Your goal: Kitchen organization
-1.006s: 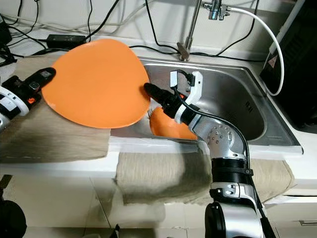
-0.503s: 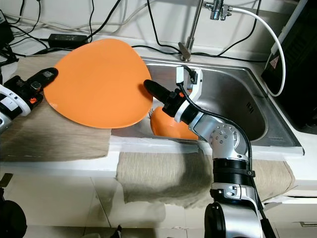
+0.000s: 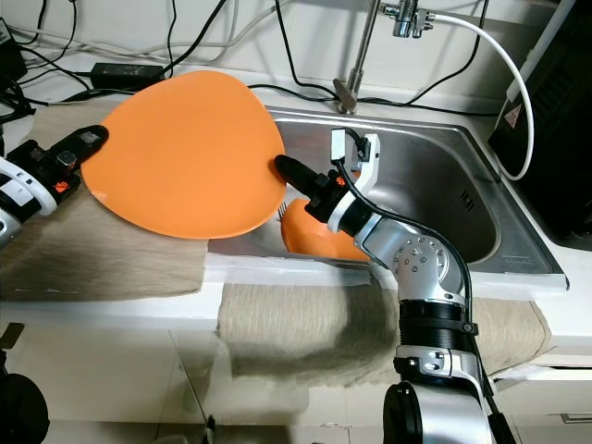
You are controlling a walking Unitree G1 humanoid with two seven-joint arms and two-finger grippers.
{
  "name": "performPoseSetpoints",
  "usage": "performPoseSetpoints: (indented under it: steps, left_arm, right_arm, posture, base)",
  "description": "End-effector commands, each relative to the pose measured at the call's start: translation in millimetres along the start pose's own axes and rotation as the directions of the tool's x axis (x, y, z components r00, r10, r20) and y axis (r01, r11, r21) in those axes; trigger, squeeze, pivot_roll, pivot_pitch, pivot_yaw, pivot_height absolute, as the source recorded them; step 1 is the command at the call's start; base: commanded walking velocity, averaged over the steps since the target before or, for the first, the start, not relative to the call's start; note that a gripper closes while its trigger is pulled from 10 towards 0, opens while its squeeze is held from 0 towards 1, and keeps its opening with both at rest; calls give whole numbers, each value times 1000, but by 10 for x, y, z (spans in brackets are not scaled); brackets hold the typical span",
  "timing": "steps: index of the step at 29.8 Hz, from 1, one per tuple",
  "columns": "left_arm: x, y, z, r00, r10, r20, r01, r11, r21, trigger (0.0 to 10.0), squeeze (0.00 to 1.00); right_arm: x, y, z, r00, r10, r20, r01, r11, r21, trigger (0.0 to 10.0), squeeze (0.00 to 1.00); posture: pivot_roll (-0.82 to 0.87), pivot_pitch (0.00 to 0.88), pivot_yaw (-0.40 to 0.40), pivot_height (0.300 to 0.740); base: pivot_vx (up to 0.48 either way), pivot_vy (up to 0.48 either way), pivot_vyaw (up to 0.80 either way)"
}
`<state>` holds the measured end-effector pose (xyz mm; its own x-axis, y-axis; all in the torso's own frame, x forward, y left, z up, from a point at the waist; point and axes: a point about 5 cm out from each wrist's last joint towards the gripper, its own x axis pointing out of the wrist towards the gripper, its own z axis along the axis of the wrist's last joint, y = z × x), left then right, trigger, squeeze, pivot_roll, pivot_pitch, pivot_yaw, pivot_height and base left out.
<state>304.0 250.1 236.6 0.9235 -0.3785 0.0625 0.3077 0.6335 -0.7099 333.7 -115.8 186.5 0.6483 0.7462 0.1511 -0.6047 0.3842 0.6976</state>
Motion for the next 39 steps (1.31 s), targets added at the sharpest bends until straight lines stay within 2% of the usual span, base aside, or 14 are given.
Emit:
performPoseSetpoints:
  steps: [1,12,16,17,18,19,20,29,35,36,37,39]
  left_arm:
    - [28,-152,82,998,-58,23,57,998,36,0,349]
    - [43,-166,68,998,-56,14,56,997,48,0,337]
    - [43,-159,69,999,-31,16,30,995,94,0,337]
    - [44,-149,71,1000,-19,20,17,995,102,2196,361]
    - [46,-145,74,1000,-12,21,10,993,115,10000,404]
    - [46,-151,71,1000,-18,17,16,992,122,10000,914]
    - [47,-165,70,999,-30,17,28,992,121,10000,1000]
    - [44,-160,120,998,-33,45,27,992,121,10000,1000]
    - [37,-143,198,995,-14,104,0,990,142,10000,1000]
    - [28,-129,259,989,-12,149,-8,991,132,10000,102]
    - [19,-126,285,986,-12,164,-9,991,130,10000,0]
    - [10,-123,307,985,-12,174,-12,990,137,10000,0]
  right_arm:
    - [-2,59,14,999,34,-4,-34,999,-10,0,0]
    - [4,55,32,999,33,5,-33,999,-6,0,0]
    - [8,51,39,999,30,14,-30,1000,-3,0,0]
    - [8,49,41,999,27,16,-27,1000,-2,0,0]
    - [8,46,44,1000,25,19,-25,1000,-1,0,0]
    - [6,43,46,1000,23,20,-23,1000,-1,0,0]
    - [7,42,48,1000,22,20,-22,1000,-1,0,0]
    - [-7,12,146,996,3,86,-6,999,35,0,0]
    - [-35,-14,227,991,-13,132,7,999,45,0,0]
    - [-56,-28,283,987,-20,159,12,999,51,0,0]
    - [-74,-39,329,984,-25,179,16,998,55,0,0]
    - [-106,-56,405,977,-34,209,22,998,60,0,0]
  posture:
    - [6,0,-63,740]
    - [6,0,-62,740]
    - [8,0,-62,740]
    - [7,0,-63,740]
    - [7,0,-63,740]
    - [7,0,-63,740]
    - [7,0,-63,740]
    - [6,0,-61,740]
    - [7,0,-60,740]
    - [7,0,-59,740]
    - [7,0,-59,740]
    - [7,0,-59,740]
  base:
    - [0,0,0]
    - [0,0,0]
    - [0,0,0]
    - [0,0,0]
    - [0,0,0]
    - [0,0,0]
    - [0,0,0]
    - [0,0,0]
    - [0,0,0]
    - [0,0,0]
    - [0,0,0]
    - [0,0,0]
